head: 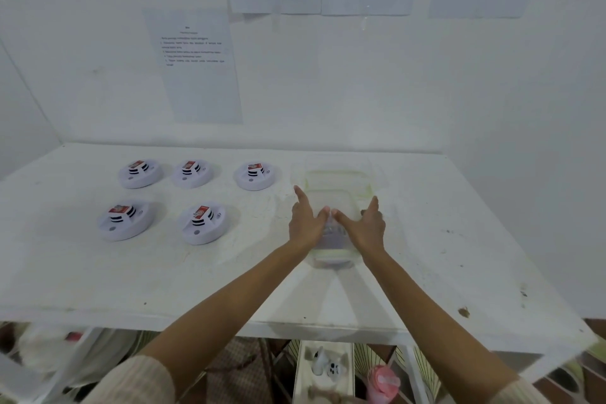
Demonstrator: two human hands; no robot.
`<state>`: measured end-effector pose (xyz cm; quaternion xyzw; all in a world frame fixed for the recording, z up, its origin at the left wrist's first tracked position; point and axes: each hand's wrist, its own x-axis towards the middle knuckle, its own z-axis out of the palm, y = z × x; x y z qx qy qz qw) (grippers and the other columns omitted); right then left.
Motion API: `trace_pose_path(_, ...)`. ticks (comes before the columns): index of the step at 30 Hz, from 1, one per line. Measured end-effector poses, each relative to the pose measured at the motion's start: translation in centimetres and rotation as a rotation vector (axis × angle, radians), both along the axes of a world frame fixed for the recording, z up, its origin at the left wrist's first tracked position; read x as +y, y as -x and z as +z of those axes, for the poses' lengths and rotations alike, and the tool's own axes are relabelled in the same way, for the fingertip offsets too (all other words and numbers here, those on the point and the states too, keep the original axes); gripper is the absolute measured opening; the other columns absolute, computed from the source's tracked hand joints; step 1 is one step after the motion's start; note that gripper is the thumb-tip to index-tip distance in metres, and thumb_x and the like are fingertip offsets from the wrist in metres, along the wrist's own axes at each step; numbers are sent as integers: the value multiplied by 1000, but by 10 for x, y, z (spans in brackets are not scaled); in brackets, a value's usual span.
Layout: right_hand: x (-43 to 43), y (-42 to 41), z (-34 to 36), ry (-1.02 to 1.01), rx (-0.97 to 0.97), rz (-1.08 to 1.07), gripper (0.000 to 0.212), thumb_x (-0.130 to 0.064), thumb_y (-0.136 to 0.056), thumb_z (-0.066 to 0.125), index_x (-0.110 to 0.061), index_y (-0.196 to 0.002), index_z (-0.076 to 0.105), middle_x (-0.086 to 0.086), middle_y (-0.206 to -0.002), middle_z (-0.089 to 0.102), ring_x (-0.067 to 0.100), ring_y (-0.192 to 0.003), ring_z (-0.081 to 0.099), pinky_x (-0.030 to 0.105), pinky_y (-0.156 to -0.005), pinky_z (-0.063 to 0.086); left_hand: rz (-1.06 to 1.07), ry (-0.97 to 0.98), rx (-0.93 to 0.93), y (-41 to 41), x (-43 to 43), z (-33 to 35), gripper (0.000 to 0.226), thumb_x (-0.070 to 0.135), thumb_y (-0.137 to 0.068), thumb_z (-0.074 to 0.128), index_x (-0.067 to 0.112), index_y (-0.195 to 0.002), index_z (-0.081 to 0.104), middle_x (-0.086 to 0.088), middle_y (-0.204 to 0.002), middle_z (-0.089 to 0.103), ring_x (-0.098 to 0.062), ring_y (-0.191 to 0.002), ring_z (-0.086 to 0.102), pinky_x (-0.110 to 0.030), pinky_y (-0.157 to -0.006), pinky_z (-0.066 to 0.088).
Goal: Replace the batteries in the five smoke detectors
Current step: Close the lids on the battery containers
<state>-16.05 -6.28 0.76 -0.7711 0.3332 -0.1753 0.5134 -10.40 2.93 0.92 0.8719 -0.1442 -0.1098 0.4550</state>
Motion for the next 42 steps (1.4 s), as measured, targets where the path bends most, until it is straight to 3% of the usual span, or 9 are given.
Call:
trace_pose_path(7,0,-3,-1,28,-38,-92,102,-41,-70,77,-2,-143,18,19,-126,56,32,-123,46,40,-102,39,-6,-34,-21,0,-1,0,77,38,-97,41,18,-147,-16,-19,-151,23,-33,-134,35,-38,-107,29)
trace_pose_path(16,-11,3,7,-157,-27,-61,76,-33,-73,77,4,-130,41,17,-128,56,29,-122,48,31,-90,40,4,-100,-48,0,-5,-4,76,42,-98,36,18,-146,-18,-22,-151,19,-37,-131,37,-38,-106,30)
trace_pose_path(20,-11,2,5,-119,-71,-10,80,-32,-77,74,0,-139,34,15,-127,56,27,-120,50,30,-93,39,12,-94,-47,0,-6,-6,76,41,-98,36,15,-146,-16,-22,-152,16,-36,-132,35,-38,-107,29)
trace_pose_path(26,-4,-4,-10,334,115,236,62,-36,-98,37,-22,-148,4,12,-156,0,29,-142,0,39,-114,9,-307,-52,-38,-32,4,0,89,39,-94,46,14,-144,-22,-16,-153,21,-29,-137,30,-32,-108,26)
trace_pose_path(30,-20,-7,-16,547,94,410,43,-33,-101,26,-31,-144,24,4,-156,-9,23,-142,-16,33,-113,-8,-527,-124,-24,-55,18,16,86,35,-95,46,19,-144,-22,-8,-156,12,-22,-141,23,-23,-108,20)
trace_pose_path(34,-52,-13,-8,602,102,526,41,-37,-100,27,-29,-139,36,4,-155,17,18,-144,7,28,-114,-1,-405,-421,-252,-40,3,15,64,32,-101,33,20,-148,-8,-11,-157,0,-25,-145,6,-49,-115,8)
trace_pose_path(37,-68,-15,-3,554,72,552,36,-34,-95,48,-29,-130,50,6,-141,40,19,-132,34,32,-109,25,-266,-598,-274,-9,-11,5,57,34,-102,21,14,-149,-2,-14,-157,-7,-27,-145,-6,-55,-112,-3)
trace_pose_path(40,-56,-12,-9,644,-16,351,28,-31,-91,53,-23,-116,61,10,-115,50,25,-111,46,31,-93,37,-279,-549,-446,-4,-4,-3,58,36,-101,19,13,-149,-6,-8,-158,3,-21,-145,2,-55,-113,-4)
trace_pose_path(42,-38,-1,-18,674,-87,96,19,-23,-89,55,-16,-105,63,12,-103,49,29,-101,48,32,-76,41,-430,-482,-554,-20,8,0,58,37,-101,18,21,-147,-14,-2,-158,9,-17,-145,7,-55,-113,-6)
